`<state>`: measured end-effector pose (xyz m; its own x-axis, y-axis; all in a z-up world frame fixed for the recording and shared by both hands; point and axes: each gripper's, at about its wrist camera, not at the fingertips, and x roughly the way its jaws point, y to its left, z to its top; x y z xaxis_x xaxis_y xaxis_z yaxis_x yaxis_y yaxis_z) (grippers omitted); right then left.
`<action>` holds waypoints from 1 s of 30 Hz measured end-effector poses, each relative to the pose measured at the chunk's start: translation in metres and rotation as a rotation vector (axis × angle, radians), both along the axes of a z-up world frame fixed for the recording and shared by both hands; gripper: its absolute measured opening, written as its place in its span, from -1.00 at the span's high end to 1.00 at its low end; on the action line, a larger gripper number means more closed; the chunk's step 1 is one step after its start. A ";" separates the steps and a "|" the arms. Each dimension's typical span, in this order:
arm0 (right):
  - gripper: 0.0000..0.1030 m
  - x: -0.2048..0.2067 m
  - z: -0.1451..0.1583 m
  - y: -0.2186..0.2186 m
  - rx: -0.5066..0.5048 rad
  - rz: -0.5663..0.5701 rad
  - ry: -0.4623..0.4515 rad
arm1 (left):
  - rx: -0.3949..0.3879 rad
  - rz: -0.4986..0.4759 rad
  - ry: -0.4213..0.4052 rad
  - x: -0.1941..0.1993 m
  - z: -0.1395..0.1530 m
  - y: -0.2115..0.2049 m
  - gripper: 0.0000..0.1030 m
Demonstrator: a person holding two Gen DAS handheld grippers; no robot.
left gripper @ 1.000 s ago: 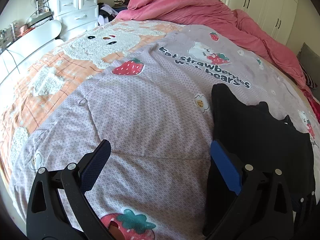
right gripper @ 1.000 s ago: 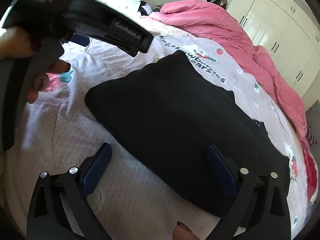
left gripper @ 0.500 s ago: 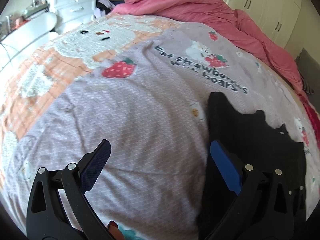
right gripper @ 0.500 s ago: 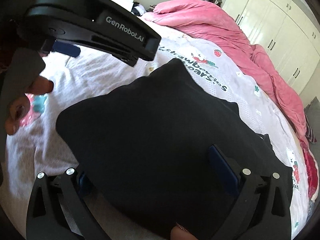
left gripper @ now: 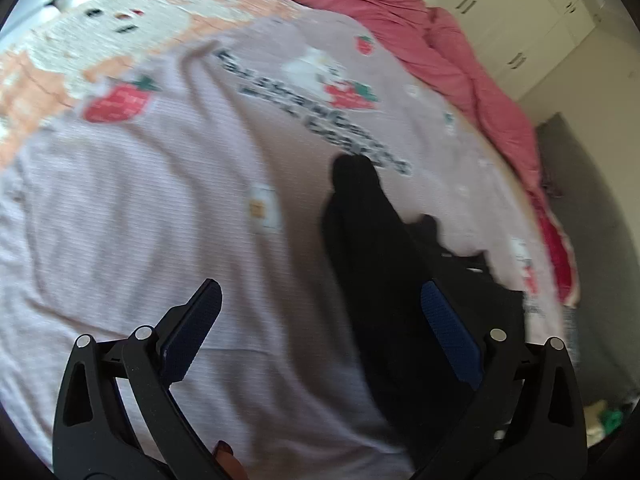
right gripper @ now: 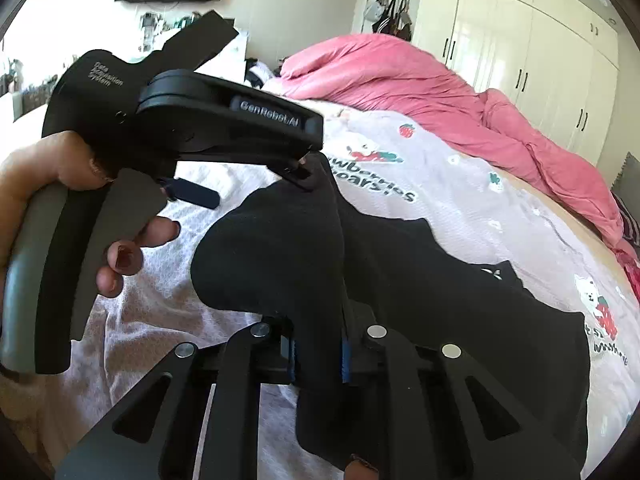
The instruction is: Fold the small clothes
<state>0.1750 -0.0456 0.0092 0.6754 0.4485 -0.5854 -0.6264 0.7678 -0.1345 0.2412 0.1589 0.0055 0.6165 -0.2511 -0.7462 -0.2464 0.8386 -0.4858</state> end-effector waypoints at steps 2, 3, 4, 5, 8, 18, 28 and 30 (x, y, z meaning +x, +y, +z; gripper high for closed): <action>0.75 -0.002 0.004 -0.009 0.016 -0.006 -0.018 | -0.035 -0.018 -0.010 0.004 0.004 -0.009 -0.81; 0.75 -0.002 0.005 -0.013 0.019 -0.009 -0.027 | -0.045 -0.025 -0.014 0.005 0.006 -0.013 -0.81; 0.75 -0.004 0.006 -0.017 0.020 -0.014 -0.039 | -0.054 -0.035 -0.021 0.006 0.009 -0.018 -0.81; 0.75 -0.005 0.008 -0.020 0.023 -0.019 -0.045 | -0.064 -0.041 -0.031 0.007 0.011 -0.022 -0.80; 0.75 -0.011 0.010 -0.030 0.037 -0.029 -0.055 | -0.105 -0.068 -0.040 0.011 0.018 -0.034 -0.41; 0.77 -0.019 0.017 -0.062 0.131 -0.095 -0.035 | -0.043 -0.155 -0.074 0.016 0.049 -0.081 0.68; 0.78 -0.025 0.032 -0.114 0.254 -0.167 -0.016 | 0.030 -0.232 -0.113 0.019 0.079 -0.140 0.73; 0.78 -0.023 0.032 -0.124 0.269 -0.180 -0.010 | 0.040 -0.246 -0.113 0.020 0.082 -0.152 0.75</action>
<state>0.1517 -0.1698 0.0412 0.7632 0.4590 -0.4549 -0.4768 0.8751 0.0830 0.2616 0.0073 0.0876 0.6205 -0.3752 -0.6886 0.0207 0.8856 -0.4639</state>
